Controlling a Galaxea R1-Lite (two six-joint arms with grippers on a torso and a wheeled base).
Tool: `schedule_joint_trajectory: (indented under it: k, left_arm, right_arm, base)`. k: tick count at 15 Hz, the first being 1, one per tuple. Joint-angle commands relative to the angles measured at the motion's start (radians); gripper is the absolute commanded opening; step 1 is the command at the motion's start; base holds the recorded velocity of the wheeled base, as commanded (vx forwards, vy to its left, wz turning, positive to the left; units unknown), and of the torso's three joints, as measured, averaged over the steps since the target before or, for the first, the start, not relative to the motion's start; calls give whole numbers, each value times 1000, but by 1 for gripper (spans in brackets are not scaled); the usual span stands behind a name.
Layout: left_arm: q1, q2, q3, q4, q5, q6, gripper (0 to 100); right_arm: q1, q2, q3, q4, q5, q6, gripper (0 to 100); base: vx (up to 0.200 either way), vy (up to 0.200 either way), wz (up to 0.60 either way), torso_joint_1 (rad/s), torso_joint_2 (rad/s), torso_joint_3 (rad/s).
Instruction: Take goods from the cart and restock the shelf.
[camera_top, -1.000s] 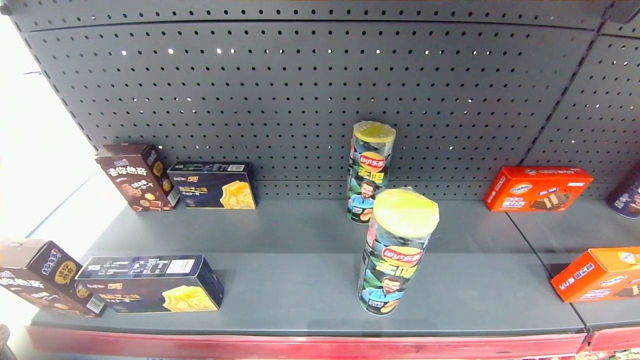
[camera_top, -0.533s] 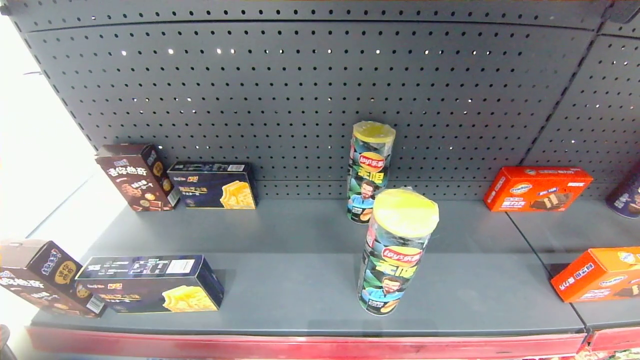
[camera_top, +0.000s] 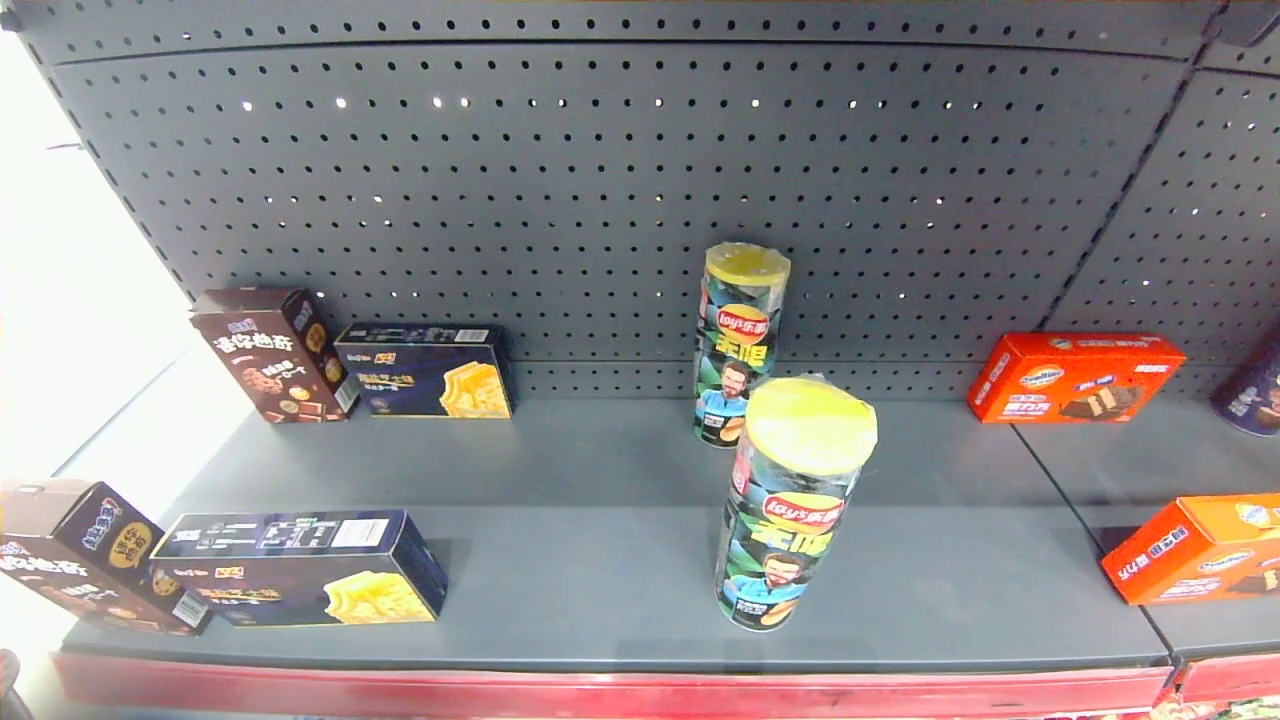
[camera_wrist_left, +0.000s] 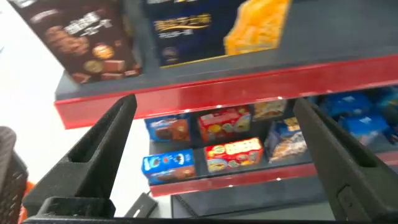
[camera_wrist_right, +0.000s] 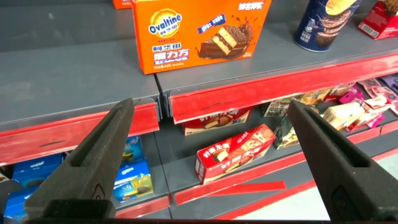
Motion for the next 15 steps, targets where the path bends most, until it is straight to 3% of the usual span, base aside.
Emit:
schedule_joint_trajectory:
  k: [1,4,5,6,7,9,15]
  left_arm:
    - [0,9,0,-1,-1,1,100]
    - [-2,9,0,1,-1,-2,100]
    - [0,9,0,1,-1,-2,100]
    - [-2,9,0,1,-1,-3,100]
    - [-2,9,0,1,-1,-5,100]
    - [-2,9,0,1,-1,-5,100]
    - [-2,9,0,1,-2,-29,100]
  right_arm:
    - [1,1,0,2,2,-2,100]
    - [39,14,-52,-4,55,0,100]
    - [41,139,-186,-1,84,0,100]
    - [45,417,-388,-12,109,1,100]
    - [105,527,-454,-15,184,0,100]
    - [260,655,-499,-67,235,-12,100]
    - [581,853,-442,-109,106,-32,100]
  base:
    - [0,0,0,0,0,0]
    - [0,0,0,0,0,0]
    - [0,0,0,0,0,0]
    - [0,0,0,0,0,0]
    - [0,0,0,0,0,0]
    - [0,0,0,0,0,0]
    - [0,0,0,0,0,0]
